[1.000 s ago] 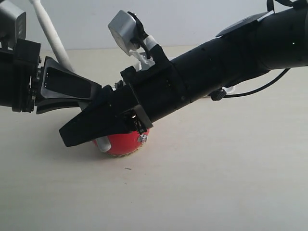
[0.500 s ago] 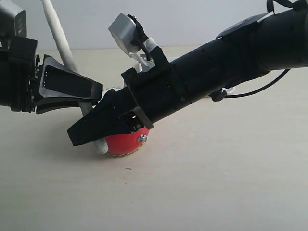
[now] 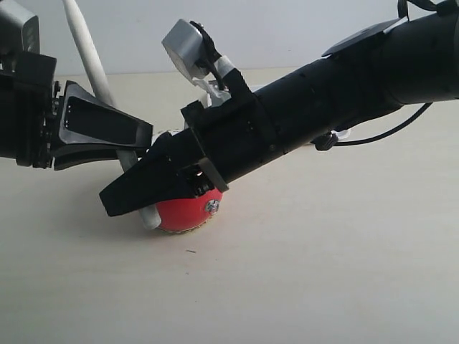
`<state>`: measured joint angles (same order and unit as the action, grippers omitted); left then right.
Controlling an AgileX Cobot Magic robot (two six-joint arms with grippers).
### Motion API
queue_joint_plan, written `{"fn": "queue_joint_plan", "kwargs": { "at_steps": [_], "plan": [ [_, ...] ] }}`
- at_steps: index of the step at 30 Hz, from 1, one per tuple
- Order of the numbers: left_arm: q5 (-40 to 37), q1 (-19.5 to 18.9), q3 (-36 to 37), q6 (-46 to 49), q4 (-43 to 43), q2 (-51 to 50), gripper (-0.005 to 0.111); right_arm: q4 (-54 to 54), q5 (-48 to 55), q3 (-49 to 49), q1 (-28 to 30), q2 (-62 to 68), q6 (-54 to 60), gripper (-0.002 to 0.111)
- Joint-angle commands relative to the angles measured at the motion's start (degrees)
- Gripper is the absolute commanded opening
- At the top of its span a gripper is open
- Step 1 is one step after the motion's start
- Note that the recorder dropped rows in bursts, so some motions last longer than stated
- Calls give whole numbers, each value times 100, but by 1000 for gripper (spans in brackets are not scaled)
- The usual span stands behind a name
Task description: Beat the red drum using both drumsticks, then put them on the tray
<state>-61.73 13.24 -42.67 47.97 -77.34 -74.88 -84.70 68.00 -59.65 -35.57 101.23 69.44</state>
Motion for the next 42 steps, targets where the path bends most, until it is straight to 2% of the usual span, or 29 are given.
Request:
{"fn": "queue_joint_plan", "kwargs": {
  "at_steps": [1,6,8,13,21,24,26,28,32,35,37,42],
  "plan": [
    [185,-11,8,-48,-38,5,43,-188,196,-3,-8,-49,97,0],
    [143,-11,8,-130,-38,15,68,-188,196,-3,-8,-49,128,0],
    [134,-11,8,-172,-38,52,74,-188,196,-3,-8,-49,89,0],
    [79,-322,8,-274,229,302,75,16,-133,-3,26,-49,-56,0],
    [-358,-1380,8,-838,1384,927,75,835,-604,-58,552,-49,-824,0],
    [-560,-1658,8,-1062,1624,1180,69,1212,-711,-300,910,-49,-1026,0],
    [-626,-1779,8,-1217,1764,1358,57,1824,-902,-580,1115,-49,-1298,0],
    [-688,-1793,8,-1363,1892,1521,40,2778,-1118,-921,1232,-49,-1730,0],
    [-823,-1793,8,-1499,1904,1805,0,5480,-1541,-1649,1263,-49,-2594,0],
    [-823,-1793,8,-1583,1926,2003,0,7300,-1884,-2031,1263,-49,-2962,0],
    [-823,-1793,8,-1583,1985,2159,0,8090,-2075,-2168,1263,-49,-3049,0],
    [-823,-1793,8,-1892,2729,2560,0,9283,-2296,-2278,1263,-25,-2147,0]
  ]
}}
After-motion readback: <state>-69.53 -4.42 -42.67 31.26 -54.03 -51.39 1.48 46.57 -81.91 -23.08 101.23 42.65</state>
